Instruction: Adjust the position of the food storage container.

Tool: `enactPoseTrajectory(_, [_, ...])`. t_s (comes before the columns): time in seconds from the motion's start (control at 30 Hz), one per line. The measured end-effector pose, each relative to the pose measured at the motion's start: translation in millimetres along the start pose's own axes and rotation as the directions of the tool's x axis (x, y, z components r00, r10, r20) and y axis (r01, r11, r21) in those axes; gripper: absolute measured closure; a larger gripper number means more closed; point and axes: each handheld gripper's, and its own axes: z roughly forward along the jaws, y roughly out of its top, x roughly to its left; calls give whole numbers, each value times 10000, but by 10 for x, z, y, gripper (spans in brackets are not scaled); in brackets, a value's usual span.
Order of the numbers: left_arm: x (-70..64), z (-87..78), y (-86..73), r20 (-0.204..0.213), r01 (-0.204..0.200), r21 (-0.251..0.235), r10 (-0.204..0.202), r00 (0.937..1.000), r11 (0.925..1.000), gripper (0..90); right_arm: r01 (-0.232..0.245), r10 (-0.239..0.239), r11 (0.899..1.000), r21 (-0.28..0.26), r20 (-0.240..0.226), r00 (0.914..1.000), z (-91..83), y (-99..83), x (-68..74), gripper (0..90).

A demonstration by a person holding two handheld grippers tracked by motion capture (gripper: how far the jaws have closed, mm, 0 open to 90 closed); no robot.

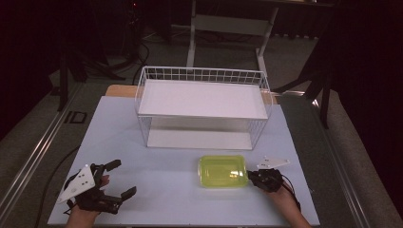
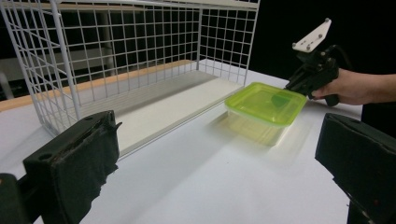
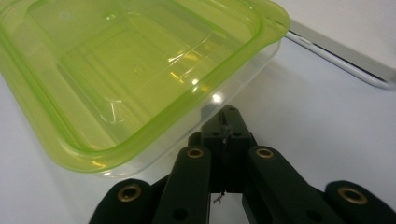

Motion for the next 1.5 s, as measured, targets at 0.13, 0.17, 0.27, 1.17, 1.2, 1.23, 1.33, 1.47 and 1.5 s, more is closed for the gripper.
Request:
enactPoseTrajectory(0.13, [-3, 1, -1, 22, -19, 25, 19, 10000, 10000, 4, 147, -145, 9998, 97, -220, 9997, 64, 62, 71, 900])
enactPoseTrajectory(0.17, [-2, 0, -2, 24, -11, 21, 11, 10000, 10000, 4, 241, -238, 9996, 130, -264, 9994, 81, 77, 94, 900])
enactPoseTrajectory(0.27, [0, 4, -5, 25, -8, 40, 8, 10000, 10000, 4, 383, -378, 9991, 167, -345, 9987, 114, 109, 134, 900])
enactPoseTrajectory(1.17, [-10, 17, -20, 174, -36, 188, 33, 9998, 9998, 4, 1389, -1357, 9899, 297, -923, 9864, 516, 462, 446, 891])
enactPoseTrajectory(1.2, [-10, 16, -20, 195, -36, 192, 32, 9998, 9998, 4, 1401, -1373, 9898, 267, -861, 9868, 493, 462, 437, 879])
enactPoseTrajectory(1.23, [-10, 16, -22, 189, -35, 189, 32, 9998, 9998, 4, 1366, -1342, 9903, 254, -788, 9878, 462, 461, 427, 875])
enactPoseTrajectory(1.33, [-10, 18, -23, 229, -25, 209, 20, 9997, 9998, 4, 1194, -1183, 9928, 139, -628, 9910, 338, 451, 397, 861])
enactPoseTrajectory(1.47, [-28, 32, -19, 159, -145, 320, 140, 9998, 9994, 4, 1049, -1049, 9945, 62, -57, 9945, 140, 437, 370, 829])
enactPoseTrajectory(1.5, [-34, 38, -19, 170, -175, 308, 170, 9997, 9994, 4, 982, -981, 9952, -26, 64, 9952, 86, 436, 368, 799])
